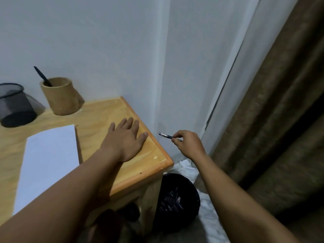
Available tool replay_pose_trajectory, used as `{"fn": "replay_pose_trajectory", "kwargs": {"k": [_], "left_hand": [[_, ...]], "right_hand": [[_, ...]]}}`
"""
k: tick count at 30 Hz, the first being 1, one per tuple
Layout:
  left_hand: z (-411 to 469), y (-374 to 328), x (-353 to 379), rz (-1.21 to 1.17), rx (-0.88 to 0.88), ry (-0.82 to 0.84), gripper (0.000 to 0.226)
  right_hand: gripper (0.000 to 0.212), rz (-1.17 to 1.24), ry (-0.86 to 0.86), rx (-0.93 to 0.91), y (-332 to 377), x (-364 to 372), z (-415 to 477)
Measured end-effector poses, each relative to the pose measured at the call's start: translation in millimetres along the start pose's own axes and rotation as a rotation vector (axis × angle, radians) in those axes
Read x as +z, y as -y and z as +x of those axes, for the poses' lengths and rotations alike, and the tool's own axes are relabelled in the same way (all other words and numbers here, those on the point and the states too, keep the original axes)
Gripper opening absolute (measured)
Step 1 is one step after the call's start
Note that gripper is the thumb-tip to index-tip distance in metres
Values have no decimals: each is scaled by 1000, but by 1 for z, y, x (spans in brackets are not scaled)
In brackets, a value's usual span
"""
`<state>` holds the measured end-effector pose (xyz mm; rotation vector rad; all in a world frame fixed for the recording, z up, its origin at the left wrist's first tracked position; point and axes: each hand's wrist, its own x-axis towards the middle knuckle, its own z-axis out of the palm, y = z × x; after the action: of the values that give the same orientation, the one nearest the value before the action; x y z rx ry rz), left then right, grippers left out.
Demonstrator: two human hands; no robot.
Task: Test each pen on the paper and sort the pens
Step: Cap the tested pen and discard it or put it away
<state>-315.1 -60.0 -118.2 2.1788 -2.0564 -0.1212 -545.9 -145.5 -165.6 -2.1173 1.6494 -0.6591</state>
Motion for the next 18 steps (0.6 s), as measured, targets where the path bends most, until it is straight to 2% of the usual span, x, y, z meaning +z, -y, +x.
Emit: {"fn": "replay_pose_trajectory", "kwargs": {"k": [6,11,18], "left_hand": [[2,2,2,46,9,-36,77],[1,2,0,82,38,-74,92],[9,9,7,133,84,-99,85]], "right_hand": [[17,20,49,118,-57,44,-8],[18,27,96,217,-104,91,-19],[12,58,197,336,-148,151,-28]]}}
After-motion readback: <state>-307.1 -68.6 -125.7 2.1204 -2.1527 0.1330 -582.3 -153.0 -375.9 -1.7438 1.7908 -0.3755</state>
